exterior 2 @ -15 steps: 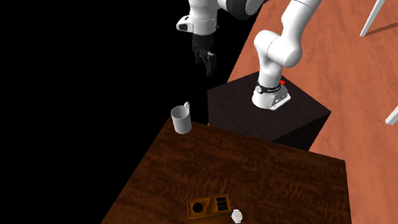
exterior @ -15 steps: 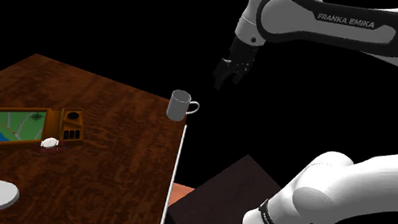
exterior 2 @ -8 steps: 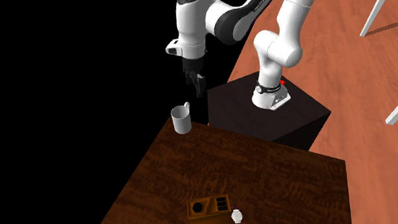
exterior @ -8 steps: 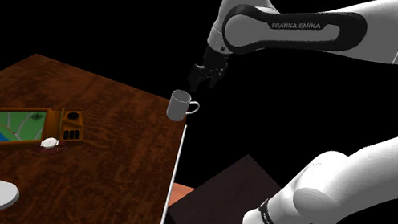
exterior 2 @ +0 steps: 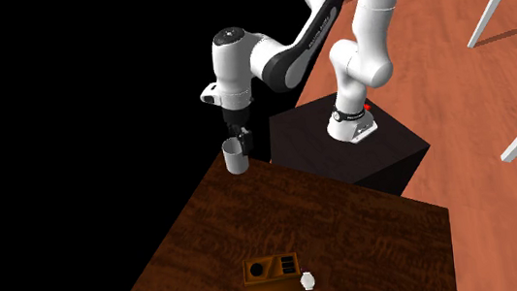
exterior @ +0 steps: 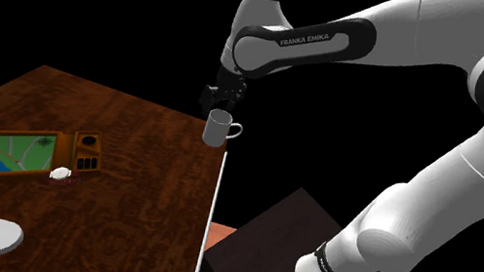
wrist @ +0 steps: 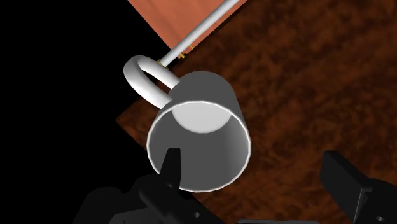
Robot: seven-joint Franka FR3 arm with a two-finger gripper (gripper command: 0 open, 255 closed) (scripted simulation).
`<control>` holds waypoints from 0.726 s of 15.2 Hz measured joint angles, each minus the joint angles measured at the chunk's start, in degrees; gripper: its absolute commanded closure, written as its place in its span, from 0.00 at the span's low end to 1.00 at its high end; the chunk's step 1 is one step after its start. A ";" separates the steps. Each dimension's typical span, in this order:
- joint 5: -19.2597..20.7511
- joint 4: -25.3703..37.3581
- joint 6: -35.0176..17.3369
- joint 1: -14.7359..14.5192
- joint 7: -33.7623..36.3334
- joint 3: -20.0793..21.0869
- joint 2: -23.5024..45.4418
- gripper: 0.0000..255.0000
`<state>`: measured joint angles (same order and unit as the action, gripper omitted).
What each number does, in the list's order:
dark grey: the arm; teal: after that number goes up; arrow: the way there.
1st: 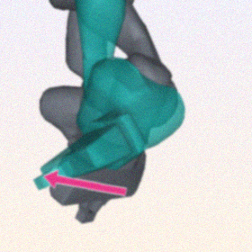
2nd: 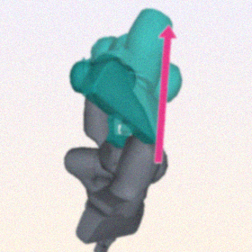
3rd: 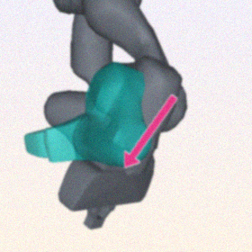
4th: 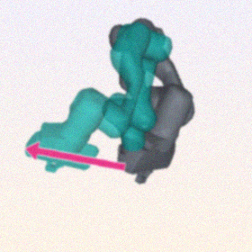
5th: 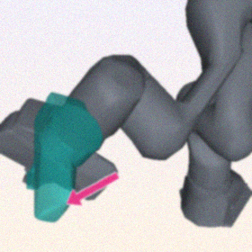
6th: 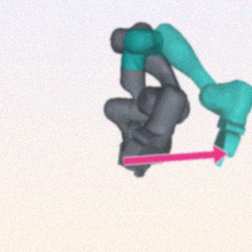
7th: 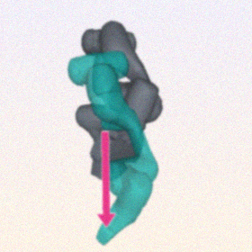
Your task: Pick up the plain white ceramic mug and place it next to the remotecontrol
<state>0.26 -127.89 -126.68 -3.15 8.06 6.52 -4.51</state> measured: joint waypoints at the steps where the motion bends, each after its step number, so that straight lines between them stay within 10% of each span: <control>1: 0.04 -0.14 -0.72 -0.06 0.16 0.08 0.55 0.00; 11: 0.50 -1.81 -5.60 -0.11 0.64 0.20 3.70 0.00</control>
<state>0.76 -129.70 -132.28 -3.26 8.70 6.71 -0.80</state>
